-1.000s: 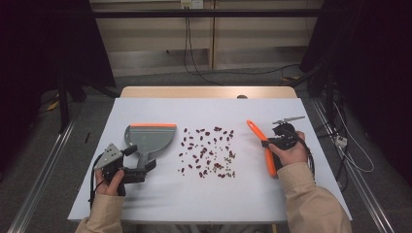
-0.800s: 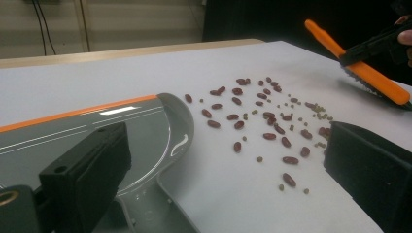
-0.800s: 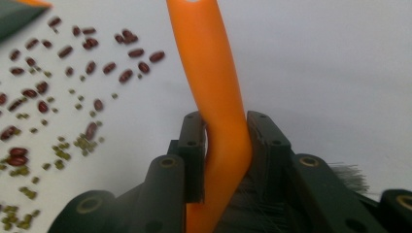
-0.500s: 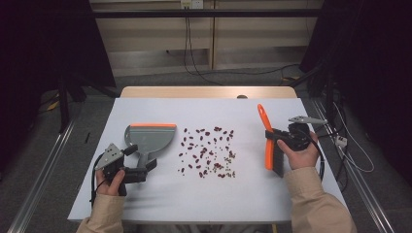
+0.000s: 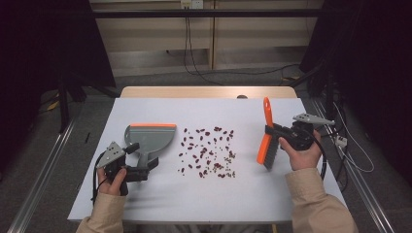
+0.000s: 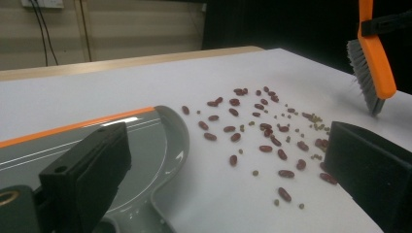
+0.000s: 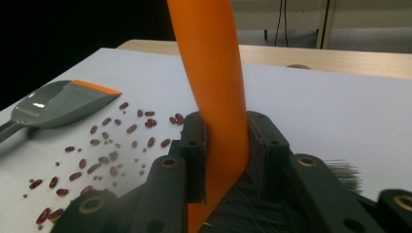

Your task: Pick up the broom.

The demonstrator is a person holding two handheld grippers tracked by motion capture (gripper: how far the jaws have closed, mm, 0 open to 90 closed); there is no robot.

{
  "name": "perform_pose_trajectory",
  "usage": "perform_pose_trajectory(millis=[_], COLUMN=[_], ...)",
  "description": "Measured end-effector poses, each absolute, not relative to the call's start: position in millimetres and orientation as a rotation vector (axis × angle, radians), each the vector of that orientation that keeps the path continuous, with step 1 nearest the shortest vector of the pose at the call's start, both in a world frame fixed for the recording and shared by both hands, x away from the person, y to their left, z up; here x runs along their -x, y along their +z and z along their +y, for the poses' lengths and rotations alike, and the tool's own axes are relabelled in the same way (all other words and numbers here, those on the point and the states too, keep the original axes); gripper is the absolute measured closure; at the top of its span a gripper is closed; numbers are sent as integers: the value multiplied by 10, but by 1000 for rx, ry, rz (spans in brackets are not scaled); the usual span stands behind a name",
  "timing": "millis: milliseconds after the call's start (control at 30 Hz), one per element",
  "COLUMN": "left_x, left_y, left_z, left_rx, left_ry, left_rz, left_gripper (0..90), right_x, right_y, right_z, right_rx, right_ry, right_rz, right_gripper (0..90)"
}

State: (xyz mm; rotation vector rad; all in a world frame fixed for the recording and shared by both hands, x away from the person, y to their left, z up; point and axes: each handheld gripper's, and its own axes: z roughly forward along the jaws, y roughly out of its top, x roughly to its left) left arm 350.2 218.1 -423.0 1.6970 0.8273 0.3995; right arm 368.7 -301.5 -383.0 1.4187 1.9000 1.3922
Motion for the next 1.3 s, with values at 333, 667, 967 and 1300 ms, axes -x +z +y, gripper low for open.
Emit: perform_pose_trajectory(millis=[333,667,967,1300], left_x=[-3541,-3588,-3631,-3669], left_y=[-4108,-4034,-3988,-3870], left_z=[2057,1899,1688,1351], left_rx=[-1687,-1678,-1707,-1715], left_ry=[395,373,293,257], left_rz=[795,766,704,638], left_gripper=[31,31,37,58], right_x=[-3710,-3796,-3864,-3919], right_y=[-3655,-3554,-3474,-3469], right_z=[-2921,-2655,-2335,-2008], right_rx=[-1376,-1331,-1269,-1219], right_ry=[1472,1520,1547,1595], right_rz=[1866,1877,1909,1948], right_gripper=[711,711,711,710])
